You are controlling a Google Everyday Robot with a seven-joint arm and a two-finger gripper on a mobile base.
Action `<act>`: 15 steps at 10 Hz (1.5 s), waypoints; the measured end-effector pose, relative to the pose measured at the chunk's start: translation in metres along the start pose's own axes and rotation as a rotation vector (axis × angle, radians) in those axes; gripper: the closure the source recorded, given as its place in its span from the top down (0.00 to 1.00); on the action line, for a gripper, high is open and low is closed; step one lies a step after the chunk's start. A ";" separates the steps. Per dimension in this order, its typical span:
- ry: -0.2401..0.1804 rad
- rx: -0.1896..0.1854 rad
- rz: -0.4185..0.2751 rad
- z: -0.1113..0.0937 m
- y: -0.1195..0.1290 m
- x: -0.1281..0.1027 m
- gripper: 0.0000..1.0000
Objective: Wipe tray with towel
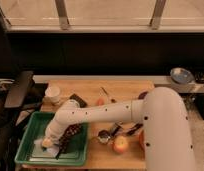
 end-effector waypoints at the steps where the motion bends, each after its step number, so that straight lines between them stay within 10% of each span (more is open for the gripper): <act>1: -0.002 0.017 0.012 -0.012 -0.015 0.005 0.00; 7: -0.039 0.003 -0.065 -0.009 -0.073 -0.038 0.00; 11: -0.032 -0.083 -0.131 0.033 -0.047 -0.064 0.00; 15: -0.019 -0.116 -0.098 0.035 0.002 -0.034 0.00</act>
